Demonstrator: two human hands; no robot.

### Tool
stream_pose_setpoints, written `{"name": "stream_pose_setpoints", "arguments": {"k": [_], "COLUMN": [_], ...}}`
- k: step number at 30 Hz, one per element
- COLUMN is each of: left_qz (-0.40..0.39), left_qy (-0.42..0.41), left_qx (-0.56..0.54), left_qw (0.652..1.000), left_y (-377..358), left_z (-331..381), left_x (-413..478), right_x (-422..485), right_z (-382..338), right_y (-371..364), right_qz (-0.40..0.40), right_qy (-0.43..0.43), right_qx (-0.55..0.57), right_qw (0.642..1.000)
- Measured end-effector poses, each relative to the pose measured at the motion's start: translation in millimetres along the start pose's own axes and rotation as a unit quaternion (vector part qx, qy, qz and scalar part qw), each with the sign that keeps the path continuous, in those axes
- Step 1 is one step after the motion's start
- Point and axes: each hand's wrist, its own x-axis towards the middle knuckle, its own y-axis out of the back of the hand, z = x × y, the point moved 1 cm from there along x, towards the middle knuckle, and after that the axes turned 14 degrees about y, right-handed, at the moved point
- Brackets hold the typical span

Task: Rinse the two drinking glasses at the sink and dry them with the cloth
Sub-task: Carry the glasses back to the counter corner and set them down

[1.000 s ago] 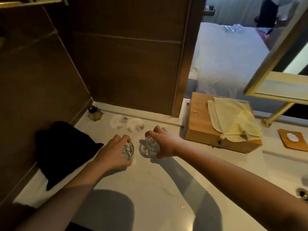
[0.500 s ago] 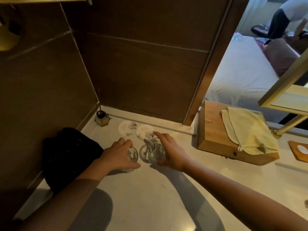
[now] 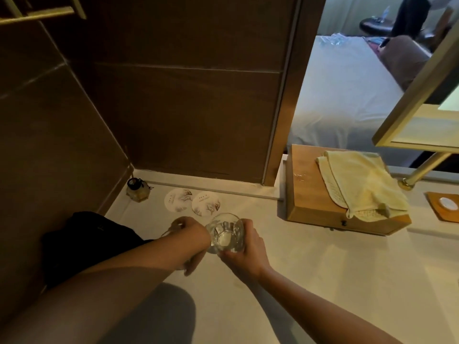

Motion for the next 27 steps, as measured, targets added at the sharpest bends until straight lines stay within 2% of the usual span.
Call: {"name": "stream_pose_setpoints", "arguments": {"k": [3,6,10,13,15,16,17,19,21,22,24,26,27], "left_qz": [0.0,-0.005,-0.083,-0.086,-0.106,-0.115,-0.13,-0.137,-0.084,-0.04,0.047,0.111,0.133], "left_qy": [0.005,-0.026,-0.086,-0.118,-0.162,-0.173,-0.174,-0.177,-0.177,-0.162,-0.123,-0.099,-0.087], "left_qx": [0.026,-0.014,-0.161,-0.342,-0.478,-0.558,-0.647,-0.795,-0.88,-0.907,-0.938,-0.947,-0.946], "left_qw": [1.0,1.0,0.98,0.928,0.857,0.804,0.731,0.563,0.433,0.387,0.319,0.285,0.283], "left_y": [2,4,-2,-17,-35,-45,-55,-70,-73,-71,-68,-65,-63], "left_z": [8,1,-26,-67,-95,-107,-115,-124,-124,-120,-111,-99,-92], "left_x": [1,8,19,28,36,40,45,54,57,59,68,76,80], "right_x": [-5,-5,1,12,26,34,43,64,87,99,122,142,151], "right_z": [-4,-6,-9,-15,-17,-19,-22,-31,-43,-50,-63,-72,-76], "right_y": [14,29,41,45,48,50,52,58,63,64,63,54,48], "right_qz": [-0.01,-0.018,-0.026,-0.025,-0.028,-0.029,-0.031,-0.044,-0.078,-0.1,-0.148,-0.21,-0.24], "right_qy": [-0.003,-0.014,-0.015,-0.017,-0.002,0.006,0.012,0.03,0.064,0.083,0.108,0.139,0.155], "right_qx": [0.045,0.09,0.134,0.152,0.13,0.123,0.118,0.091,0.022,-0.023,-0.105,-0.195,-0.242], "right_qw": [0.999,0.996,0.99,0.988,0.991,0.992,0.992,0.994,0.995,0.991,0.977,0.948,0.927]}}
